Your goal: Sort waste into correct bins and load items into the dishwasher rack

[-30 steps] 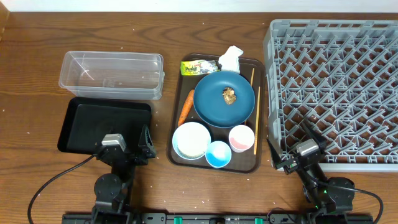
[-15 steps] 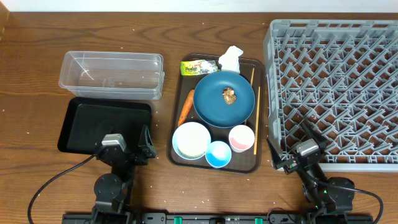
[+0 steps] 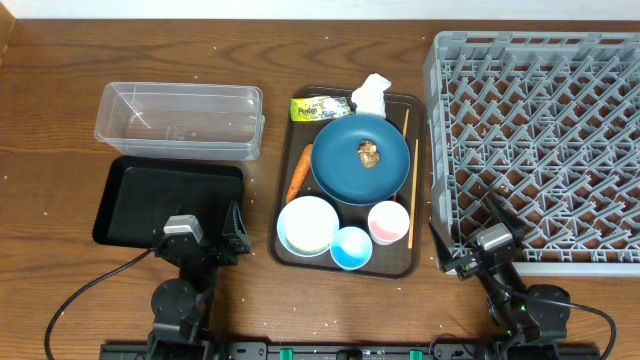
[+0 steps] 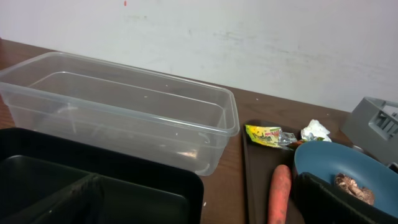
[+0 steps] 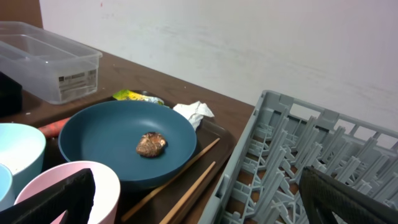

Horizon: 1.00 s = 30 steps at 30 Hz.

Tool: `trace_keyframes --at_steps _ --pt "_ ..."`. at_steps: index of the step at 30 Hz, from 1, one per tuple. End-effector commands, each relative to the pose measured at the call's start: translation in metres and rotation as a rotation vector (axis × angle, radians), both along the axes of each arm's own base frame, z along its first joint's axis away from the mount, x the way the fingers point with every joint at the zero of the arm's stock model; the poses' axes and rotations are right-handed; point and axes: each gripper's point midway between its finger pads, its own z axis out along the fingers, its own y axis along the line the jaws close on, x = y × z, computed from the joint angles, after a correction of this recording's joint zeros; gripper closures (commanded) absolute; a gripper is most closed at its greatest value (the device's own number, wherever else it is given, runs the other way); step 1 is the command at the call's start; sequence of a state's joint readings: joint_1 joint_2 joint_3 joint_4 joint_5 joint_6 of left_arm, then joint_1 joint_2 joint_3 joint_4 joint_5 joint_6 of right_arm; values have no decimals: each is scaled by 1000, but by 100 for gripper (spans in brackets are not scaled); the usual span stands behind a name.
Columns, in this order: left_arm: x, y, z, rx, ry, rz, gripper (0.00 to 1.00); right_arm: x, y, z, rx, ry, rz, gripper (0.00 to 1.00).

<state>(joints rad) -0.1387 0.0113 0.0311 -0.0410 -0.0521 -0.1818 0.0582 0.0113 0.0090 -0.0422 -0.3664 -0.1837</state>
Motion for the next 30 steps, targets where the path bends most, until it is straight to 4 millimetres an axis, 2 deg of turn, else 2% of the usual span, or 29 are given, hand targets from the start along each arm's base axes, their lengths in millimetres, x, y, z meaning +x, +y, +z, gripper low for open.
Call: trace_keyframes --at_steps 1,10,15,18,21,23,25,30 --pt "0 1 -19 20 50 4 2 0 1 -2 13 9 5 1" --pt "0 1 -18 19 46 4 2 0 -1 -2 2 4 -6 1" --pt "0 -1 -19 13 51 -3 2 -3 7 0 5 0 39 1" --pt "-1 -12 -20 -16 57 -67 2 -3 6 -1 5 1 39 1" --pt "-2 -26 -14 -37 36 -148 2 -3 7 10 43 -27 39 1" --pt "-5 -42 -1 -48 -4 -239 2 -3 6 23 116 -44 40 1" --pt "-9 -51 20 -69 -54 -296 2 -6 6 42 191 -58 44 1" --pt "-20 -47 83 -100 -149 -287 2 -18 6 88 266 -59 51 1"
